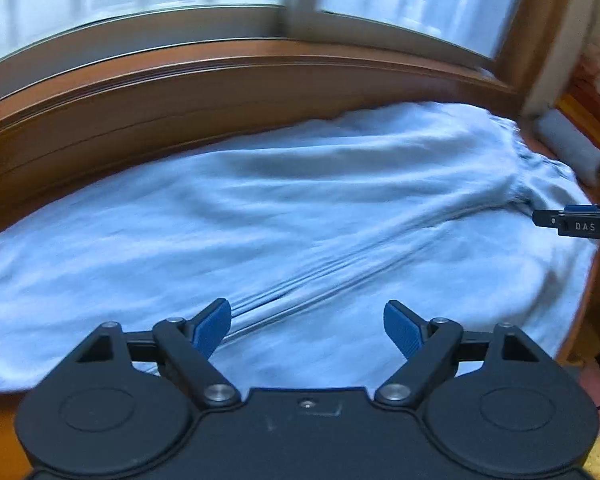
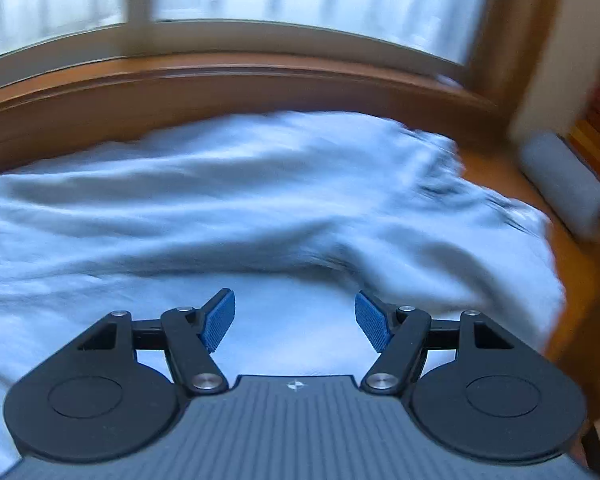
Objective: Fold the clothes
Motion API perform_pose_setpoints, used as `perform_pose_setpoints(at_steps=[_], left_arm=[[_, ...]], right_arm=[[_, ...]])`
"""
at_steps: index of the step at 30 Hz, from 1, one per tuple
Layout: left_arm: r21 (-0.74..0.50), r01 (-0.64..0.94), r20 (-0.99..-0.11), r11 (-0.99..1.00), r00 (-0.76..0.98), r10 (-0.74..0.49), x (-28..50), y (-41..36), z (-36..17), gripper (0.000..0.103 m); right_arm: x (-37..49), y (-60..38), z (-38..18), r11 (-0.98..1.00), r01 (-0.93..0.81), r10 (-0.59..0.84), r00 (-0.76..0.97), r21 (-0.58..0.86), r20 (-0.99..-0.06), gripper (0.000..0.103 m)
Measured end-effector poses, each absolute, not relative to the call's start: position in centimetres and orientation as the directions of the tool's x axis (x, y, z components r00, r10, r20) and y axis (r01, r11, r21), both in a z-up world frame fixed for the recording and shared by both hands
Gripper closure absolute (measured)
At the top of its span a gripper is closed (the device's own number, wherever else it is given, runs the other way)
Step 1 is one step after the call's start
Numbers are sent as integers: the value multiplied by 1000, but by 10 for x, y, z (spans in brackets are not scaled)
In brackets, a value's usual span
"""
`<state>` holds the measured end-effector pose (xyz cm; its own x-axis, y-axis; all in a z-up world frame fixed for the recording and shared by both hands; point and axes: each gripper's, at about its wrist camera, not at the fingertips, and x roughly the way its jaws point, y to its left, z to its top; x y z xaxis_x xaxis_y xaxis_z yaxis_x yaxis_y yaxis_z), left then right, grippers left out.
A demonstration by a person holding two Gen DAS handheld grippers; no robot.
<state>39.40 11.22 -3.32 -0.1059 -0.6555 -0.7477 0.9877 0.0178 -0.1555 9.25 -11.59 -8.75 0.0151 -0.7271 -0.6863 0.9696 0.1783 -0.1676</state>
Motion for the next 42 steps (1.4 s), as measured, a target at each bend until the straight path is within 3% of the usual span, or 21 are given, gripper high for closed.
perform_pose_setpoints(at_steps=[8, 16, 21, 26, 31, 35, 42], left_arm=[[-83, 996, -749, -26, -80, -658, 315, 55, -29, 21], [-15, 980, -773, 199, 115, -624, 213, -10, -40, 18], [63, 945, -786, 321, 245, -567, 163, -46, -38, 18], [118, 942, -797, 313, 278, -537, 134, -66, -31, 17], [132, 943, -785, 307, 288, -549, 124, -85, -34, 16], [95, 947, -783, 307, 262, -564, 125, -96, -40, 16], [49, 951, -779, 305, 227, -584, 128, -107, -35, 16]], right_arm=[[-3, -169, -83, 128, 966, -750, -53, -224, -660, 33], [-78, -228, -87, 350, 884, -786, 97, -310, -610, 33], [-123, -283, -104, 483, 805, -727, 148, -345, -671, 33], [-137, -314, -111, 595, 775, -567, 218, -213, -794, 33], [-145, -302, -114, 601, 784, -527, 241, -157, -815, 33], [-157, -289, -112, 583, 812, -425, 274, -29, -862, 33], [-148, -230, -107, 656, 755, -341, 298, 1, -892, 32]])
